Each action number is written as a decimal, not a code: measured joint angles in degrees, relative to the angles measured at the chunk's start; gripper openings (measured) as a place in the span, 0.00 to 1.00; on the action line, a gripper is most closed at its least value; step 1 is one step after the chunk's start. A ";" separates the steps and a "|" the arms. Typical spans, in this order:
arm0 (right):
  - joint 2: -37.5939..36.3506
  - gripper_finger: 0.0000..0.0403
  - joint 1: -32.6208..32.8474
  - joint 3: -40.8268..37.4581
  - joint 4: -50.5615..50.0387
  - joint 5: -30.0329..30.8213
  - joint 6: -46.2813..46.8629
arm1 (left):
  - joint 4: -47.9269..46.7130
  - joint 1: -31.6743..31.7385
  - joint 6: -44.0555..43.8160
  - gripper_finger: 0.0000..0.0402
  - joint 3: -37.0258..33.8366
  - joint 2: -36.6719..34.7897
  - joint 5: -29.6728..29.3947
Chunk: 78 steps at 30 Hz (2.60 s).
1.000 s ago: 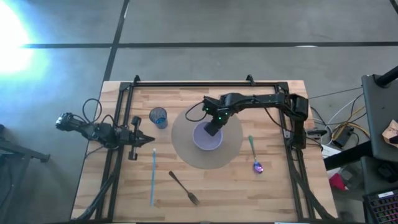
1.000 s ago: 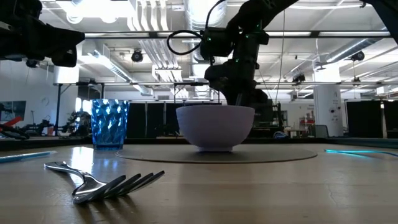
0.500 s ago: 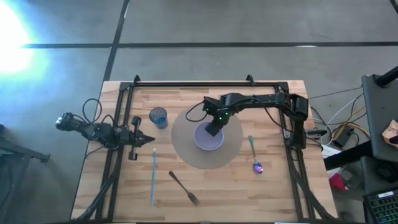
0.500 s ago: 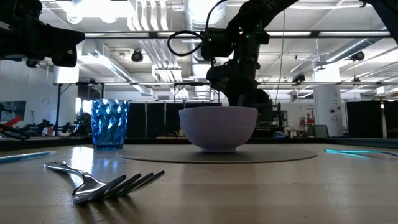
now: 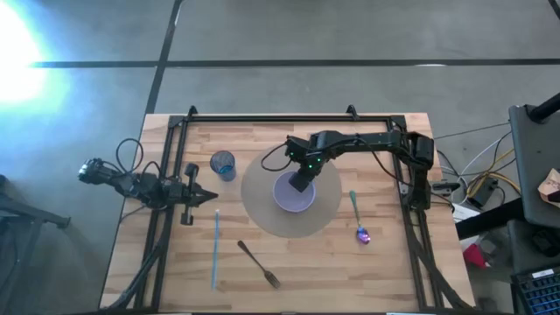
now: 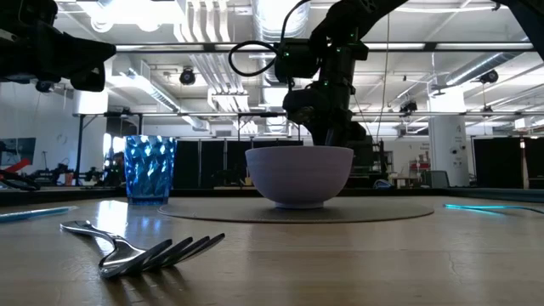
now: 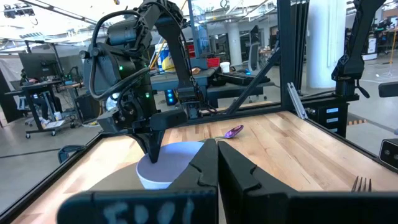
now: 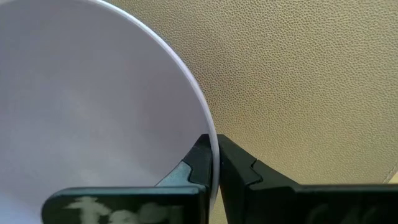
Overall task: Pick & Place Utensil
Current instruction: Put the purple bowl on the gray table mat, then put the blue cup on the gray table mat to the top left of the purple bowl
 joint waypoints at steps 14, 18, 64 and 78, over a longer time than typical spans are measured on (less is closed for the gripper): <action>0.00 0.04 -0.04 0.00 0.00 -0.63 -1.43 | -0.01 -0.01 0.00 0.00 0.00 0.00 0.00; 0.00 0.09 -0.04 0.00 -0.02 -0.63 -1.29 | 0.00 0.00 0.00 0.00 0.00 0.00 0.00; -26.94 0.36 14.71 -0.76 0.50 12.66 -17.82 | 3.95 0.01 -4.56 0.44 0.00 0.00 -13.11; -41.08 0.34 22.59 -17.35 9.55 22.53 -20.35 | 4.95 0.06 -1.11 0.45 7.31 4.39 -13.56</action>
